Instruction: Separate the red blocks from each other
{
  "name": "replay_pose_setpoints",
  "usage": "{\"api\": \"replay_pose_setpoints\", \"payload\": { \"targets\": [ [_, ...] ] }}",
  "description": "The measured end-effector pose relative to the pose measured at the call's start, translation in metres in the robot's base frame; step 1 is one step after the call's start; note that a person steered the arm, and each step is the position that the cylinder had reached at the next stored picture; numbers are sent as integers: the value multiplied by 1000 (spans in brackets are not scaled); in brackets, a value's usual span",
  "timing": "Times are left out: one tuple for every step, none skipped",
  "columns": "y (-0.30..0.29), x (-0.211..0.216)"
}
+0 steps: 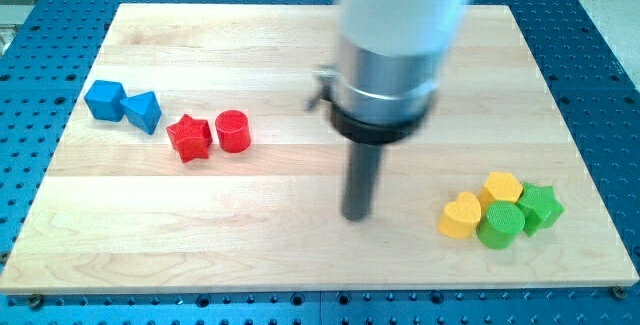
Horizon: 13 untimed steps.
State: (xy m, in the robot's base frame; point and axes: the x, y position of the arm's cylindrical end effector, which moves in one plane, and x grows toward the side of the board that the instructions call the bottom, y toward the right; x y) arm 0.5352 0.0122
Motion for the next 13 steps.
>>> {"api": "replay_pose_setpoints", "payload": {
  "targets": [
    [-34, -26],
    [-34, -27],
    [-34, -27],
    [-40, -36],
    [-50, -55],
    [-79, -64],
    [-102, -64],
    [-100, -66],
    [-102, -72],
    [-110, -73],
    [-115, -73],
    [-122, -73],
    [-114, -87]
  ]
}}
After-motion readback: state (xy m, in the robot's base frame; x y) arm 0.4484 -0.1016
